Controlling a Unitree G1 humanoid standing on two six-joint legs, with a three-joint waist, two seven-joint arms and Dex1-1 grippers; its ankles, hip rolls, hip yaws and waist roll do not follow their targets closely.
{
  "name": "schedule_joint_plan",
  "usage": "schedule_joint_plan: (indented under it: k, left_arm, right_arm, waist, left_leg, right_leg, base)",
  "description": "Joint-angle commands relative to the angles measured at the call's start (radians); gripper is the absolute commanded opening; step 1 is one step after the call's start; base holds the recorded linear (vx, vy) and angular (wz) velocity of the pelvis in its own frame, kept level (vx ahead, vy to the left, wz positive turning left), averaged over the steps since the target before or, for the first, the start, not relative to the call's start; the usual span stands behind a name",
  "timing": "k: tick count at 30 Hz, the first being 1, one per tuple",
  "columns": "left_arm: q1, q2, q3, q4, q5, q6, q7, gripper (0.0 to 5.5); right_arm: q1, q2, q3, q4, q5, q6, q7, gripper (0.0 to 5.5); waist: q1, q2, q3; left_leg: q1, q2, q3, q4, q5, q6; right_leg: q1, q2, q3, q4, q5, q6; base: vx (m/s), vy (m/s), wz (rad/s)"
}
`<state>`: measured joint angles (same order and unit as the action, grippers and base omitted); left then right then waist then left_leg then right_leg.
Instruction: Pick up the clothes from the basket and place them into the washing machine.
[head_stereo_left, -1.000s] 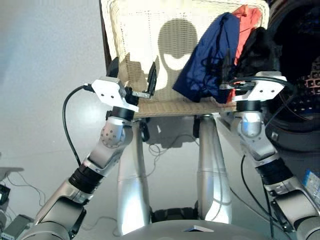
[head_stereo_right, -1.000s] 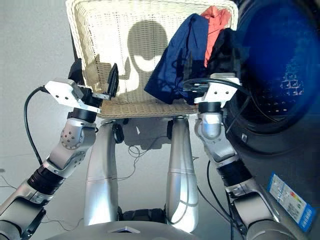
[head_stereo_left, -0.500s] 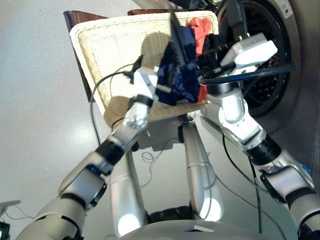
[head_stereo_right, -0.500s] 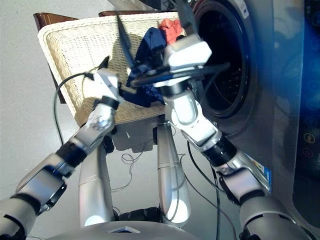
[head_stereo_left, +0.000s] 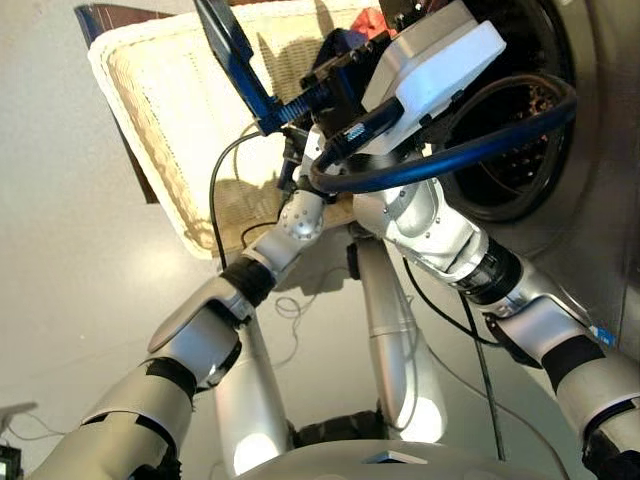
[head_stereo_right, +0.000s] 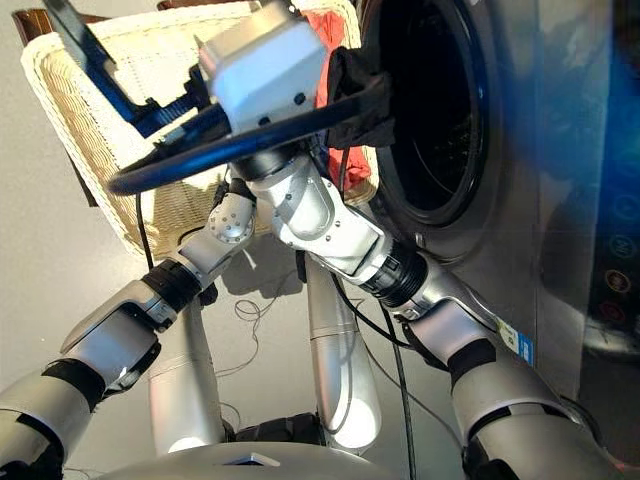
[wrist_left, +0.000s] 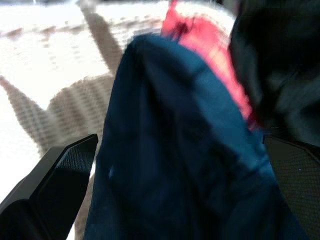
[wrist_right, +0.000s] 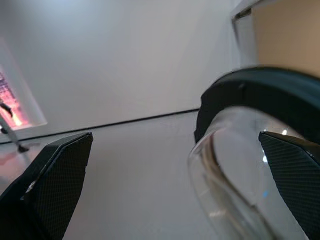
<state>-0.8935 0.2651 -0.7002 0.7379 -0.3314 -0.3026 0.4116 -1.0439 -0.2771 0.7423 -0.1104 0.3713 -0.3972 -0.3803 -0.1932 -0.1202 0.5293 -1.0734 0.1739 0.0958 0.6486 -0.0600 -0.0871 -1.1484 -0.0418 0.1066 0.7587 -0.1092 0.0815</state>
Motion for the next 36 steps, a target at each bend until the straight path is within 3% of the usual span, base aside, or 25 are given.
schedule_joint_plan:
  k: [1, 10, 19, 27, 28, 29, 30, 31, 33, 34, 35, 36]
  left_arm:
    - [-0.037, -0.075, -0.003, 0.063, 0.021, -0.010, 0.034, 5.50]
    - [-0.077, -0.055, 0.056, 0.181, -0.026, 0.013, 0.054, 5.50]
    - [-0.127, -0.046, 0.083, 0.263, -0.068, 0.022, 0.038, 5.50]
    - [-0.153, -0.063, 0.077, 0.285, -0.063, 0.032, 0.033, 5.50]
    - [-0.157, -0.064, 0.078, 0.285, -0.064, 0.031, 0.033, 4.64]
    - [-0.159, -0.065, 0.077, 0.285, -0.065, 0.030, 0.034, 2.59]
    - [-0.160, -0.066, 0.077, 0.285, -0.067, 0.031, 0.033, 2.03]
    - [-0.162, -0.068, 0.076, 0.286, -0.068, 0.033, 0.033, 0.99]
    - [-0.164, -0.069, 0.075, 0.291, -0.063, 0.037, 0.036, 1.01]
    - [-0.166, -0.069, 0.076, 0.290, -0.061, 0.037, 0.037, 0.78]
    - [-0.167, -0.070, 0.077, 0.290, -0.060, 0.037, 0.038, 0.00]
    - [-0.166, -0.071, 0.078, 0.290, -0.059, 0.037, 0.037, 0.00]
  right_arm:
    - [-0.053, 0.093, -0.017, -0.080, 0.021, -0.042, 0.000, 5.50]
    - [-0.062, 0.130, -0.006, -0.064, 0.047, -0.047, -0.001, 5.50]
    - [-0.053, 0.133, 0.007, -0.054, 0.078, -0.054, 0.026, 5.50]
    - [-0.055, 0.122, 0.010, -0.061, 0.094, -0.054, 0.043, 5.50]
    - [-0.054, 0.118, 0.009, -0.061, 0.098, -0.054, 0.044, 5.50]
    - [-0.055, 0.115, 0.009, -0.060, 0.100, -0.053, 0.045, 5.50]
    - [-0.053, 0.109, 0.008, -0.060, 0.099, -0.052, 0.045, 5.50]
    - [-0.053, 0.105, 0.008, -0.061, 0.099, -0.051, 0.044, 5.50]
    - [-0.049, 0.099, 0.005, -0.061, 0.102, -0.054, 0.042, 5.50]
    - [-0.048, 0.096, 0.001, -0.062, 0.100, -0.055, 0.040, 5.50]
    - [-0.047, 0.092, -0.003, -0.064, 0.096, -0.057, 0.038, 5.50]
    - [-0.045, 0.086, -0.005, -0.063, 0.091, -0.056, 0.036, 5.50]
  waist:
    - [0.005, -0.034, -0.009]
    - [-0.009, -0.050, -0.009]
    - [-0.029, -0.053, -0.009]
    - [-0.025, -0.034, -0.009]
    - [-0.025, -0.034, -0.009]
    - [-0.025, -0.033, -0.009]
    - [-0.024, -0.032, -0.009]
    - [-0.023, -0.030, -0.009]
    - [-0.021, -0.027, -0.009]
    - [-0.020, -0.024, -0.009]
    - [-0.019, -0.023, -0.009]
    - [-0.018, -0.021, -0.009]
  left_leg:
    - [-0.072, 0.005, -0.058, 0.157, -0.084, -0.023]
    - [-0.181, 0.018, -0.073, 0.253, -0.112, -0.026]
    - [-0.212, 0.024, -0.062, 0.267, -0.116, -0.027]
    - [-0.218, 0.017, -0.059, 0.261, -0.110, -0.027]
    - [-0.220, 0.016, -0.061, 0.260, -0.109, -0.028]
    - [-0.221, 0.015, -0.062, 0.263, -0.109, -0.028]
    - [-0.223, 0.014, -0.063, 0.264, -0.109, -0.028]
    - [-0.224, 0.013, -0.063, 0.265, -0.109, -0.027]
    - [-0.229, 0.010, -0.064, 0.266, -0.107, -0.027]
    - [-0.229, 0.010, -0.065, 0.265, -0.106, -0.027]
    - [-0.228, 0.009, -0.066, 0.262, -0.105, -0.027]
    - [-0.228, 0.007, -0.067, 0.261, -0.103, -0.028]
  right_leg:
    - [-0.055, 0.014, -0.063, 0.038, 0.001, 0.013]
    - [-0.171, 0.040, -0.093, 0.125, -0.028, 0.014]
    - [-0.215, 0.054, -0.081, 0.126, -0.017, 0.016]
    - [-0.216, 0.050, -0.068, 0.113, -0.006, 0.016]
    - [-0.215, 0.050, -0.068, 0.113, -0.006, 0.016]
    - [-0.216, 0.050, -0.068, 0.115, -0.006, 0.016]
    - [-0.217, 0.050, -0.068, 0.115, -0.007, 0.016]
    - [-0.217, 0.049, -0.069, 0.118, -0.007, 0.016]
    - [-0.219, 0.047, -0.070, 0.119, -0.006, 0.015]
    - [-0.220, 0.045, -0.070, 0.119, -0.005, 0.015]
    - [-0.218, 0.044, -0.071, 0.118, -0.005, 0.015]
    - [-0.217, 0.043, -0.071, 0.118, -0.005, 0.015]
  base:
    - [-0.009, -0.076, 0.063]
    - [-0.003, -0.028, -0.005]
    - [0.000, 0.000, 0.000]
    - [0.000, 0.000, 0.000]
    - [0.000, 0.000, 0.000]
    - [0.000, 0.000, 0.000]
    - [0.000, 0.000, 0.000]
    - [0.000, 0.000, 0.000]
    - [0.000, 0.000, 0.000]
    - [0.000, 0.000, 0.000]
    - [0.000, 0.000, 0.000]
    - [0.000, 0.000, 0.000]
